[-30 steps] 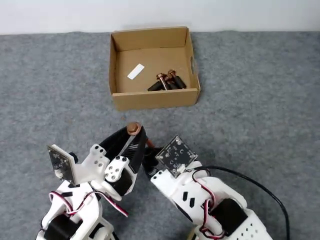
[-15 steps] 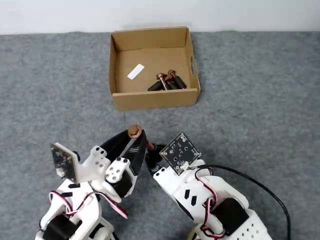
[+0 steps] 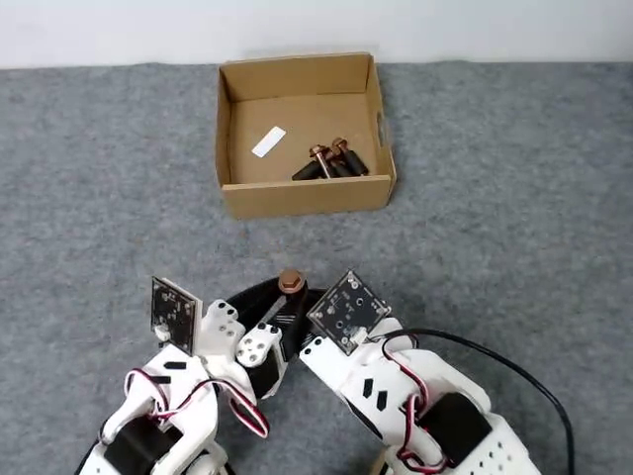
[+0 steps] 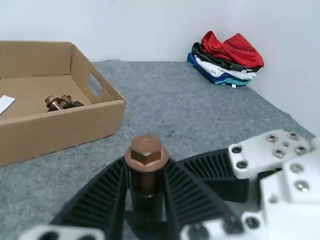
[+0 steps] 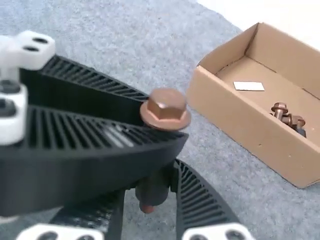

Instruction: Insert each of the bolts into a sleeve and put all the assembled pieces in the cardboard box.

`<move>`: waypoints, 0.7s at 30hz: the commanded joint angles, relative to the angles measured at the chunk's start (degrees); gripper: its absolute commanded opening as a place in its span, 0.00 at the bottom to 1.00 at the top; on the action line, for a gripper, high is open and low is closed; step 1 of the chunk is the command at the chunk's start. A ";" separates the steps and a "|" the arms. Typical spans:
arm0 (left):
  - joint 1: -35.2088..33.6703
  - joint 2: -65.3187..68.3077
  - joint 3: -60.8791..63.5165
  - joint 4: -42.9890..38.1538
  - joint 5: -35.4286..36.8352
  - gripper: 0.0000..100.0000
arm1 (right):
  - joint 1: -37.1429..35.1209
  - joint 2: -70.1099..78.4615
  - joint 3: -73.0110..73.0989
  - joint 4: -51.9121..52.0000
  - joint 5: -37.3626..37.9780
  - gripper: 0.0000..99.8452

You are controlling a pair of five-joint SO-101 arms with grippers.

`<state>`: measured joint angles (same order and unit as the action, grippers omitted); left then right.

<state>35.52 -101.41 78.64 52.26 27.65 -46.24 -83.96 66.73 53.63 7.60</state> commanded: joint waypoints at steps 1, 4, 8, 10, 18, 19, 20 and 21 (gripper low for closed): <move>0.97 0.70 0.31 0.26 0.44 0.00 | -2.42 -0.75 -4.84 -1.98 1.14 0.01; 0.97 0.70 0.75 1.67 0.35 0.01 | -2.42 -0.75 -4.84 -1.98 1.14 0.01; 0.88 0.70 0.92 4.75 -3.34 0.01 | -2.33 -0.75 -4.84 -1.98 1.14 0.01; 0.79 0.70 0.92 5.19 -5.36 0.01 | -2.33 -0.75 -4.84 -1.98 1.14 0.01; 0.62 0.70 0.57 7.21 -6.07 0.18 | -2.24 -0.75 -4.84 -1.98 1.14 0.01; 0.00 0.70 0.48 7.47 -6.07 0.20 | -2.24 -0.75 -4.84 -1.98 1.14 0.01; -0.79 0.70 0.31 7.56 -6.15 0.20 | -2.24 -0.75 -4.84 -1.98 1.14 0.01; -1.67 0.70 -0.13 7.82 -6.24 0.20 | -2.24 -0.75 -4.84 -1.98 1.14 0.01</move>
<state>34.29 -101.49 78.55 57.98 22.64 -47.30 -83.87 66.90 53.71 8.04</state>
